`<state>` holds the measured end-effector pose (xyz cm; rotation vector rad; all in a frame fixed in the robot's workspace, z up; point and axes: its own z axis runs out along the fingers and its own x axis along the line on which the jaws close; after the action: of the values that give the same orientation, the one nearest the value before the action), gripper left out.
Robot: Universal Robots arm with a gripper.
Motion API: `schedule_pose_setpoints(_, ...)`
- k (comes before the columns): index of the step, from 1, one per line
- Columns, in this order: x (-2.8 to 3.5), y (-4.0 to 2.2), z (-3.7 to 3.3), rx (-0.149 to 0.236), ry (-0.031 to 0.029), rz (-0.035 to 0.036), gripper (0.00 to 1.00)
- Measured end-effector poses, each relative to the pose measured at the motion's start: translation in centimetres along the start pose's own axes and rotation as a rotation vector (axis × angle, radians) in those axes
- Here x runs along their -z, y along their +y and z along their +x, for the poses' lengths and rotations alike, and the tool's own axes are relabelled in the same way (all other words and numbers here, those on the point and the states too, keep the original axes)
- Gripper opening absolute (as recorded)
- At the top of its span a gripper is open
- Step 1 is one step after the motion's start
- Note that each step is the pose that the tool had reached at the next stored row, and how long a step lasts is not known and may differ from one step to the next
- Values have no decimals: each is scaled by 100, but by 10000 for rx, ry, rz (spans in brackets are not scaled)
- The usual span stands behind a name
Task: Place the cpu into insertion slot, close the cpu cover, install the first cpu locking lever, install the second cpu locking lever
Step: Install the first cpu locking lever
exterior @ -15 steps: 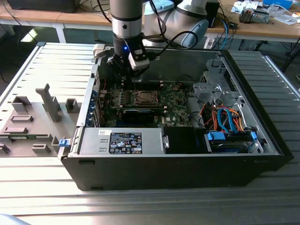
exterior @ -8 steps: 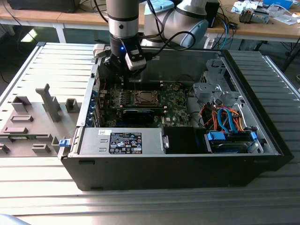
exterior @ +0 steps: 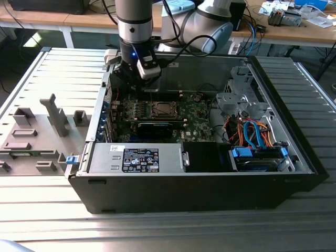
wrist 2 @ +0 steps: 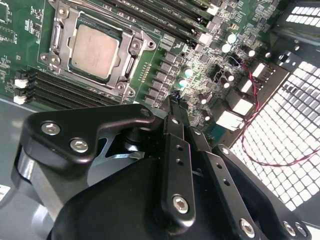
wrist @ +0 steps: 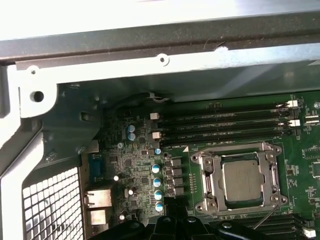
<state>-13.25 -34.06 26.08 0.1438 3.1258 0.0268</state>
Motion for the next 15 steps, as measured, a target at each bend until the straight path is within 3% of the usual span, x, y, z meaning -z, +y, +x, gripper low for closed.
schedule_pose_setpoints(15, 2, -21, 88, -1, 1, 0, 11)
